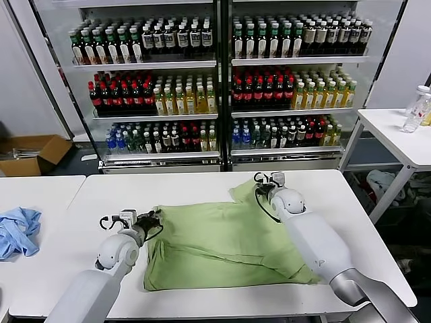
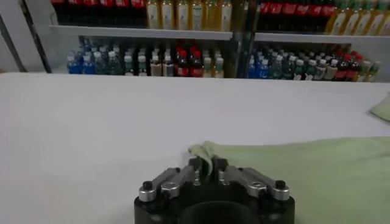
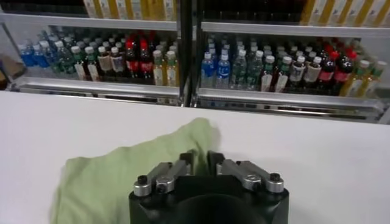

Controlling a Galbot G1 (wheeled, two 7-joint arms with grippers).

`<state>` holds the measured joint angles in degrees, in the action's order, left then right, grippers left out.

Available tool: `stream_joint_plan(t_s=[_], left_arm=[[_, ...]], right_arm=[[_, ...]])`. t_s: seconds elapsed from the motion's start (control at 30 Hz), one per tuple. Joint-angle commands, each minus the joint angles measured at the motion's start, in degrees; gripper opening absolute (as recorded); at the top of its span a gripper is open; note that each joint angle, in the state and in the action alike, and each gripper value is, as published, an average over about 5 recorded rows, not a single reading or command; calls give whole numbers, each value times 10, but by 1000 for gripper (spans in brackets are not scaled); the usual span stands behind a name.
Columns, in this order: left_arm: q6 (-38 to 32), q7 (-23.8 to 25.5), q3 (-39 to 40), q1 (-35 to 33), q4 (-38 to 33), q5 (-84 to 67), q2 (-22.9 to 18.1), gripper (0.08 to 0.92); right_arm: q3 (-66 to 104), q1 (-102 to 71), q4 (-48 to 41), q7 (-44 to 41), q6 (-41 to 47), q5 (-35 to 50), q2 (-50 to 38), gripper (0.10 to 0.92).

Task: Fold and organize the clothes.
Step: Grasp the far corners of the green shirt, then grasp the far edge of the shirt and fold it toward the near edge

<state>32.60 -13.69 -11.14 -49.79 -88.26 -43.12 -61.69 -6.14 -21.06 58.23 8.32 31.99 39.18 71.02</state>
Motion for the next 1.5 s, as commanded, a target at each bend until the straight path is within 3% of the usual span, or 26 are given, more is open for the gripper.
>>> stream_joint_plan(t_s=[0.03,0.37,0.63,0.97,1.3,1.5], left_arm=[[-3,2,-11,-6,-20,-49,2,109],[-23,0,-61,-35,-112,-115,26,86],[-14,-2,-100,-122,-215,-127,44,86],[4,6,-118,-216,-266,-97,73,86],[5,16,-111,-228,-258,-56,72,86],[4,19,-107,-219,-259,-49,63,86]], right_arm=[[-5,1,48,-6,-7,8,-12,111],[55,-62,240,21,-13,51,-75,106],[132,-208,420,43,-5,86,-172,106],[301,-471,581,57,-3,80,-210,106],[386,-593,617,61,2,46,-177,109],[284,-422,524,95,12,42,-151,241]])
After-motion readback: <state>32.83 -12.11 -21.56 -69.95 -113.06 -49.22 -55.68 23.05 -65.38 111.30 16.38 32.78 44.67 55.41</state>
